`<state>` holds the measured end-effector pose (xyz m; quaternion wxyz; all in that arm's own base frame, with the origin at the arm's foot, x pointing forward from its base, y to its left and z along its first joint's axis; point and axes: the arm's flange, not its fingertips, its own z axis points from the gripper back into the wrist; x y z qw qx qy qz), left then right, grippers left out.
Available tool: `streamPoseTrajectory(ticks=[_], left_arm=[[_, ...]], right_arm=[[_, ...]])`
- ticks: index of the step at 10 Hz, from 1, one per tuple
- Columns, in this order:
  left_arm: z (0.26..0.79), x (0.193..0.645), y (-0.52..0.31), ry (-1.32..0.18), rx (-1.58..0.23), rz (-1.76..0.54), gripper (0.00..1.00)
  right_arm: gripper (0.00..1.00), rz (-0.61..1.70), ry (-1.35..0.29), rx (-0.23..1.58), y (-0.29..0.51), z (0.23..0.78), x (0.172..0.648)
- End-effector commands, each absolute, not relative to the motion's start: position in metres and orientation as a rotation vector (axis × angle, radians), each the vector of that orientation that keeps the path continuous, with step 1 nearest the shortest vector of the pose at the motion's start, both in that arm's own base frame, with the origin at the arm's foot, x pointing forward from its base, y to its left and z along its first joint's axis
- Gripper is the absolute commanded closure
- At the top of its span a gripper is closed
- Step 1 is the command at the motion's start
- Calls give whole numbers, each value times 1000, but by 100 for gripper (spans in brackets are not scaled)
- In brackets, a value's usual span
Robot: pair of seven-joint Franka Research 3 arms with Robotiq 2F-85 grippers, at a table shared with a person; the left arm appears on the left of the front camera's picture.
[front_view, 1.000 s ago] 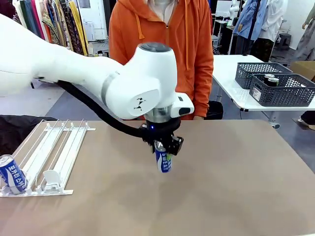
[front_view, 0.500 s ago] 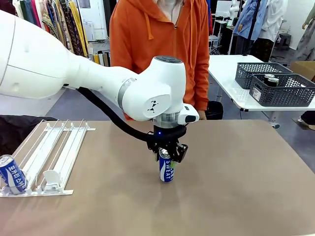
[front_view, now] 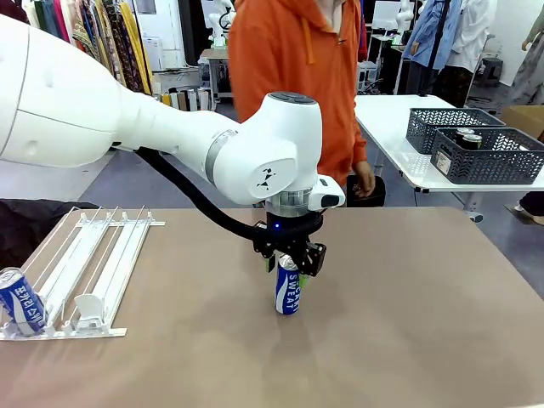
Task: Retrieve and store the cans from the dispenser.
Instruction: Pick up one can from the Automatic Can Dispenser and place it in the middle of the table.
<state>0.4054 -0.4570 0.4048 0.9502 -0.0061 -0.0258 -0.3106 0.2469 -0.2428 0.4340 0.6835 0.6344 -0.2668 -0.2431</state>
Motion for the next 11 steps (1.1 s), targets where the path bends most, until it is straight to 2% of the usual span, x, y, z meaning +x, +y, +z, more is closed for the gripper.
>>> streamPoseTrajectory(ticks=[1, 2, 5, 6, 8, 10, 11], left_arm=[[412, 402, -453, -125, 1, -641, 0], [424, 394, -447, -178, -1, -637, 0], [511, 346, -388, -405, -128, -599, 0], [550, 329, -336, -480, -202, -532, 0], [584, 325, -238, -519, -290, -388, 0], [595, 336, -108, -469, -399, -189, 0], [592, 334, -47, -486, -532, -100, 0]], right_arm=[[0, -535, -610, 1429, -244, 437, 248], [0, -535, -610, 1429, -244, 437, 248], [0, -535, -610, 1429, -244, 437, 248], [0, -535, -610, 1429, -244, 437, 248], [0, -535, -610, 1429, -244, 437, 248], [0, -535, -610, 1429, -244, 437, 248], [0, -535, -610, 1429, -244, 437, 248]])
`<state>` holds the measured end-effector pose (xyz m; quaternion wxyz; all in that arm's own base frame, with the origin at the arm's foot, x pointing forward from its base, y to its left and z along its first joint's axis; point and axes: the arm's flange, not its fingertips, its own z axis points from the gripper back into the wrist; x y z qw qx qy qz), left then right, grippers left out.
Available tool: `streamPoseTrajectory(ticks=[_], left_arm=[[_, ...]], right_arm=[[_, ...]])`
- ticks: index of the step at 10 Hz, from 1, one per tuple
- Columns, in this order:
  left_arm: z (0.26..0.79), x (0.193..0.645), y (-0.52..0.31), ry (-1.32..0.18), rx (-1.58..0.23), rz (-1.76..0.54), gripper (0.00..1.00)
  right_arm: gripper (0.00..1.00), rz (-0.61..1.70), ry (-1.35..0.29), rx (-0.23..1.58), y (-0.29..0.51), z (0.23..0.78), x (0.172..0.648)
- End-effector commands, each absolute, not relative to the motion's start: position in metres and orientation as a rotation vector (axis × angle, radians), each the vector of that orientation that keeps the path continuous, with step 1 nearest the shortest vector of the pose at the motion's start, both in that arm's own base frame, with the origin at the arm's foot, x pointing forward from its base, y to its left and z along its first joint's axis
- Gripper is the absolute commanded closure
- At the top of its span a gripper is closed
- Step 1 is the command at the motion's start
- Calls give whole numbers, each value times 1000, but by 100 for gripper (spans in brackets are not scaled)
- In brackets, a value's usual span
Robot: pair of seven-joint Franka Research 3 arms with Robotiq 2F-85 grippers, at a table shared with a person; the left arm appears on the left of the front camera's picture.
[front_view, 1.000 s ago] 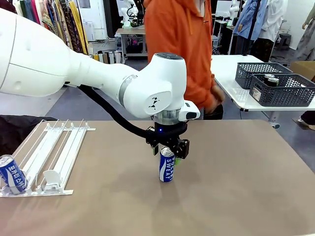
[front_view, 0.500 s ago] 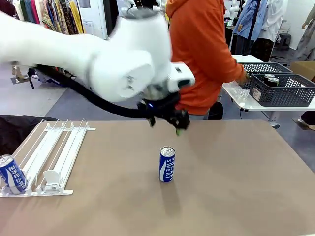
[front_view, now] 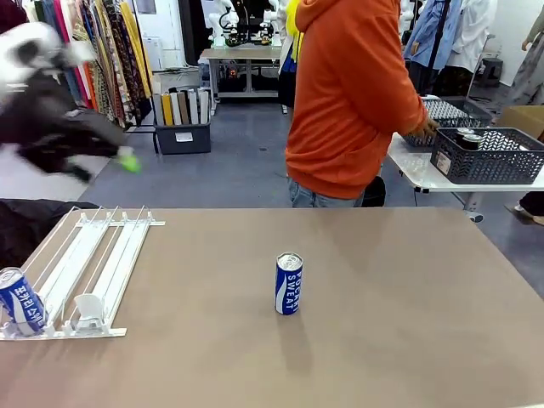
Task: Retrieve and store the cans from the dispenser.
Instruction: Pick up one can from the Automatic Can Dispenser and place it in the middle of the table.
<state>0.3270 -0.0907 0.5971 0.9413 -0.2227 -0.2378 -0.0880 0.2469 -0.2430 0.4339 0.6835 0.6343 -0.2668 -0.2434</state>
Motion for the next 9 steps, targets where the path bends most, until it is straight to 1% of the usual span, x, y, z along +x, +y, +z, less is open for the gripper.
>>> streamPoseTrajectory(ticks=[1, 2, 3, 4, 5, 6, 7, 9], left_arm=[[583, 330, 8, -500, -705, -90, 0], [567, 326, 57, -487, -808, -19, 0], [539, 319, 103, -447, -924, 49, 0], [521, 312, 128, -445, -1028, 51, 0], [503, 307, 143, -430, -1086, 73, 0], [494, 306, 143, -382, -1062, 80, 0], [515, 297, 147, -470, -1028, 76, 0], [515, 297, 147, -470, -1028, 76, 0]], right_arm=[[0, -535, -610, 1429, -244, 437, 248], [0, -535, -610, 1429, -244, 437, 248], [0, -535, -610, 1429, -244, 437, 248], [0, -535, -610, 1429, -244, 437, 248], [0, -535, -610, 1429, -244, 437, 248], [0, -535, -610, 1429, -244, 437, 248], [0, -535, -610, 1429, -244, 437, 248], [0, -535, -610, 1429, -244, 437, 248]])
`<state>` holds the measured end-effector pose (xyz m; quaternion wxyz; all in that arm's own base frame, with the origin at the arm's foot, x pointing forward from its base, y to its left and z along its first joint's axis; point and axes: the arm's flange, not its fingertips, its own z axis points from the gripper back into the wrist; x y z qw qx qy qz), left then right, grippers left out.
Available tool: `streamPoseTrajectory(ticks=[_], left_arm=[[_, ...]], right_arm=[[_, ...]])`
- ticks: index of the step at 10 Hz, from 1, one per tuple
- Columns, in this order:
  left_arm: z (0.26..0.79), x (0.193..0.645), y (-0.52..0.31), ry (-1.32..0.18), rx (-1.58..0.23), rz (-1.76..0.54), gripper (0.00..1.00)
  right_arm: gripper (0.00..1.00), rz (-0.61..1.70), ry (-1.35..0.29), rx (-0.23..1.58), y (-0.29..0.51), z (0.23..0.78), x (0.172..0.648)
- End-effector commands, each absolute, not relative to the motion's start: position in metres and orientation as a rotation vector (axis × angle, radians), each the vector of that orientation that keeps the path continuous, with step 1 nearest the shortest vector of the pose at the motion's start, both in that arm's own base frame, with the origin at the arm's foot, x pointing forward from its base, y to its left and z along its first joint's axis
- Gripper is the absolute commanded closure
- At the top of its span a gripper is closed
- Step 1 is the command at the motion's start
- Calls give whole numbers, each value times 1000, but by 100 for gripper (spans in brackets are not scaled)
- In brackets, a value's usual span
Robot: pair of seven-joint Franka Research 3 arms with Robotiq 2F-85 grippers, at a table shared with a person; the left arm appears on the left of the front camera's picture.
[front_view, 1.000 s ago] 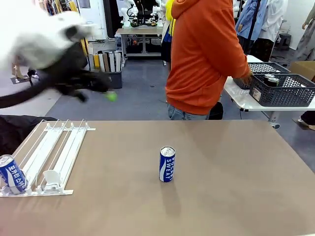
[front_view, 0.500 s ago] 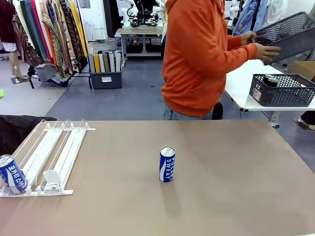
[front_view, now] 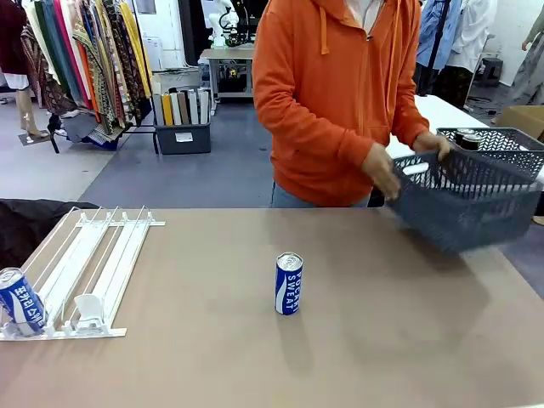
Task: Retrieve and store the cans from the dispenser.
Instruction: Pick up one can from the Automatic Can Dispenser and place it in the middle of the table.
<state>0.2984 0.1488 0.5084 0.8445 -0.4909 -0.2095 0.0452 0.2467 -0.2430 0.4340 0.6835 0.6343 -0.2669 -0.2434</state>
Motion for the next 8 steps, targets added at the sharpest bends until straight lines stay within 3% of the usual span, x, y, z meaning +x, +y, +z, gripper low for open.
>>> streamPoseTrajectory(ticks=[1, 8], left_arm=[[515, 297, 147, -470, -1028, 76, 0], [515, 297, 147, -470, -1028, 76, 0]], right_arm=[[0, -535, -610, 1429, -244, 437, 248], [0, -535, -610, 1429, -244, 437, 248]])
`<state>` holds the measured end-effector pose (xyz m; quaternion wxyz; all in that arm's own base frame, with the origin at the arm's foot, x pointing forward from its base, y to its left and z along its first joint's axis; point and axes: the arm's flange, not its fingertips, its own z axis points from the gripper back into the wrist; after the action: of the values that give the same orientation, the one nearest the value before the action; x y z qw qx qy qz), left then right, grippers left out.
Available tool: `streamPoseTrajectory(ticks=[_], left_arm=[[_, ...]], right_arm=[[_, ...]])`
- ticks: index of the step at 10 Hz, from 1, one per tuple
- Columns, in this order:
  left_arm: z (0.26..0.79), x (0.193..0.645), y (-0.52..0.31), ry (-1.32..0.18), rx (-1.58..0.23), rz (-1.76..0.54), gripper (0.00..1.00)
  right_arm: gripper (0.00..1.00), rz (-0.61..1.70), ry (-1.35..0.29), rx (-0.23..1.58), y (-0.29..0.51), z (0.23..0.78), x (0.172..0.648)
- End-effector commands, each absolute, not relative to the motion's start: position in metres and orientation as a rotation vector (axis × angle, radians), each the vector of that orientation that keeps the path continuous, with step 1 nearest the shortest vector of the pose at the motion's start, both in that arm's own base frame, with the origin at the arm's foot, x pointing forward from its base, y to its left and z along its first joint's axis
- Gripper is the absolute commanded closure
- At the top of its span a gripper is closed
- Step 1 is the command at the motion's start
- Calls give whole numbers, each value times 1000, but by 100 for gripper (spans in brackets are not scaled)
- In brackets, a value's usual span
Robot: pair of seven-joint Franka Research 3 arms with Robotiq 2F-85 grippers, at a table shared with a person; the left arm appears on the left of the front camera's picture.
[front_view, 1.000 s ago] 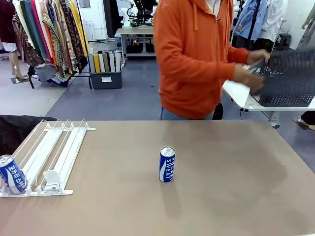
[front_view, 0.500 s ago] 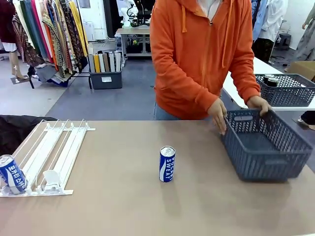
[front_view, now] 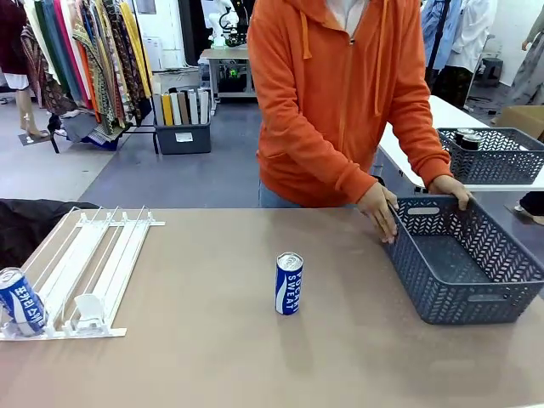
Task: Retrieve and store the cans from the dispenser.
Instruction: Pick up one can from the Automatic Can Dispenser and place it in the middle of the table.
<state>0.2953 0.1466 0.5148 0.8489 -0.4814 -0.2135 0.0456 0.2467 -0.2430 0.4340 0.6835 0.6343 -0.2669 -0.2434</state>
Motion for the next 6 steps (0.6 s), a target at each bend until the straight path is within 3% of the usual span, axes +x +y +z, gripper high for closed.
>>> streamPoseTrajectory(ticks=[1, 3, 6], left_arm=[[515, 297, 147, -470, -1028, 76, 0], [515, 295, 146, -449, -1015, 95, 0], [519, 270, 112, -278, -334, -13, 0]], right_arm=[[0, -535, -610, 1429, -244, 437, 248], [0, -535, -610, 1429, -244, 437, 248], [0, -535, -610, 1429, -244, 437, 248]])
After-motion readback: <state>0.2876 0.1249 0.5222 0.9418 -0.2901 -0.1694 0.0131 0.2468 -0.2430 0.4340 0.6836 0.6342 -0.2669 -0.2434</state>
